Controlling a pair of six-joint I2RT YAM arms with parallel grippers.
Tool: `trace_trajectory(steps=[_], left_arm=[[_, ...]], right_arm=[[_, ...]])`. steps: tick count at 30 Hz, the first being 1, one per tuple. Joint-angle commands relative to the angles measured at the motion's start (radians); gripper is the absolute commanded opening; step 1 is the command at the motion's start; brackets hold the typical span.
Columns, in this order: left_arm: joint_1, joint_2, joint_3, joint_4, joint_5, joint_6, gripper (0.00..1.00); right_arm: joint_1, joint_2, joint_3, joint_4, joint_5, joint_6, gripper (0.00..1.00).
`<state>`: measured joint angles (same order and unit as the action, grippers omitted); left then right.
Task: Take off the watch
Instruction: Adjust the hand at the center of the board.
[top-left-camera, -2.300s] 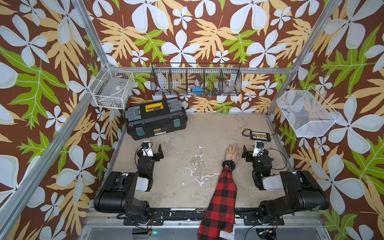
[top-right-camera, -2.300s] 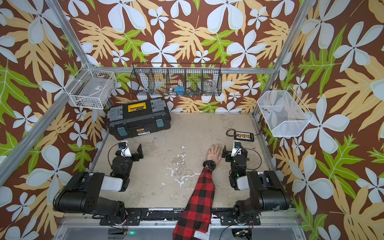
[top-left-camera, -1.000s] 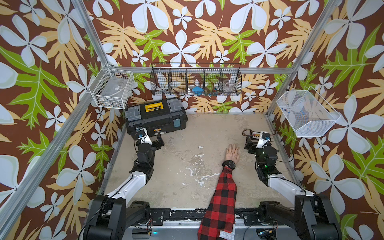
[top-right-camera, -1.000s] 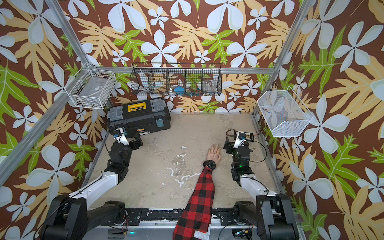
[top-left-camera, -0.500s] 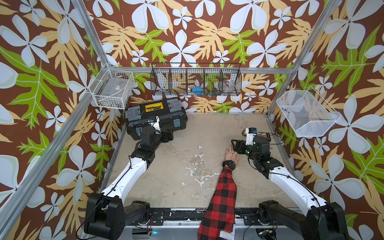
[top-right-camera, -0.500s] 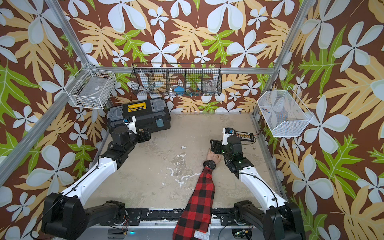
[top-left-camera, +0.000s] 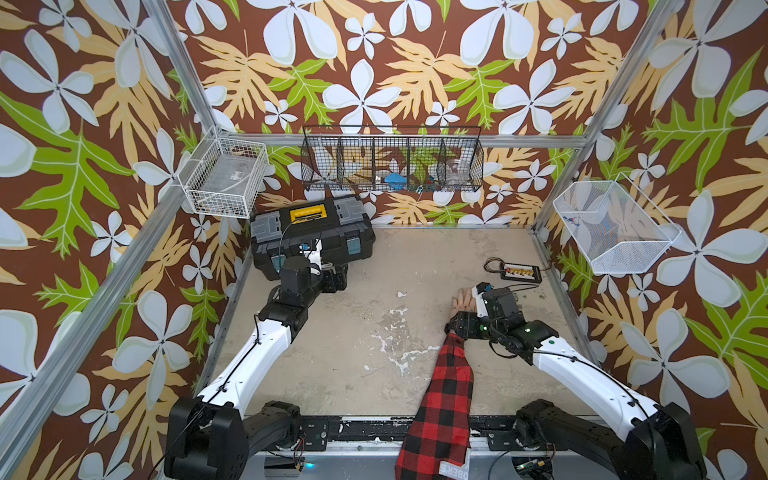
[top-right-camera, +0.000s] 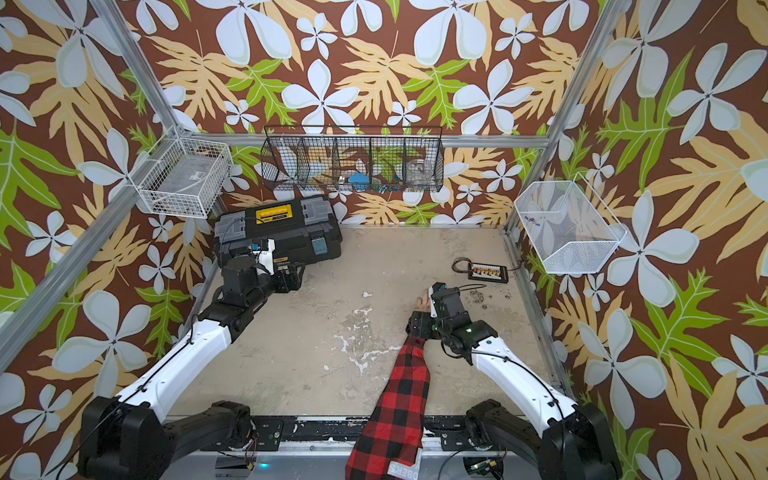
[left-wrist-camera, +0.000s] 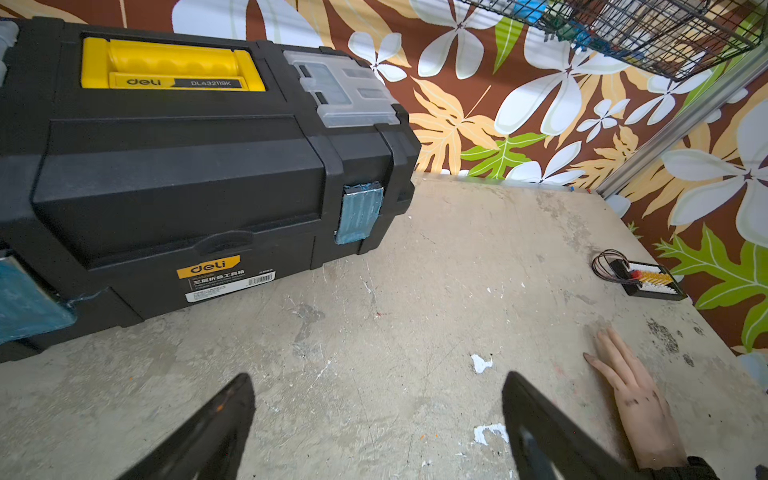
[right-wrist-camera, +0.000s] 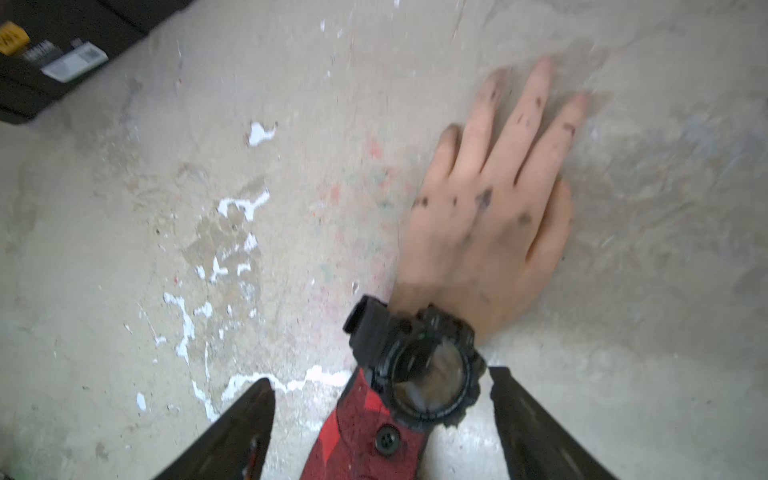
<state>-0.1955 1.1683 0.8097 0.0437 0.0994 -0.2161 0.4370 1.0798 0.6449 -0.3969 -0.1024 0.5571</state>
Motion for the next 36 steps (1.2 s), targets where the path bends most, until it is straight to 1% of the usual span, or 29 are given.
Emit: trace_trajectory(steps=[1,4,7,18,22,27,32,36], left_arm=[[-0.001,0.002,0.006,-0.010,0.015,0.011,0.94],[-0.001,0.005,0.009,-0.013,0.013,0.012,0.95],[-0.001,0.007,0.011,-0.016,0.016,0.011,0.95],[-0.001,0.008,0.011,-0.018,0.011,0.013,0.95],[-0.001,0.008,0.011,-0.020,0.008,0.014,0.96],[-0.001,0.010,0.011,-0.019,0.008,0.013,0.96],[-0.001,0.011,0.011,-0.021,0.007,0.011,0.96],[-0.001,0.020,0.011,-0.024,0.007,0.008,0.96]], right_arm=[[0.040,-0.007,-0.032,-0.062,0.041,0.105,0.86],[0.082,-0.008,-0.063,-0.060,0.062,0.159,0.87],[0.102,0.015,-0.083,-0.036,0.065,0.177,0.87],[0.126,0.192,-0.028,0.063,0.068,0.125,0.75],[0.142,0.245,0.000,0.092,0.066,0.121,0.70],[0.192,0.314,0.053,0.118,0.072,0.127,0.63],[0.267,0.407,0.128,0.150,0.083,0.141,0.60],[0.321,0.481,0.197,0.157,0.090,0.147,0.59]])
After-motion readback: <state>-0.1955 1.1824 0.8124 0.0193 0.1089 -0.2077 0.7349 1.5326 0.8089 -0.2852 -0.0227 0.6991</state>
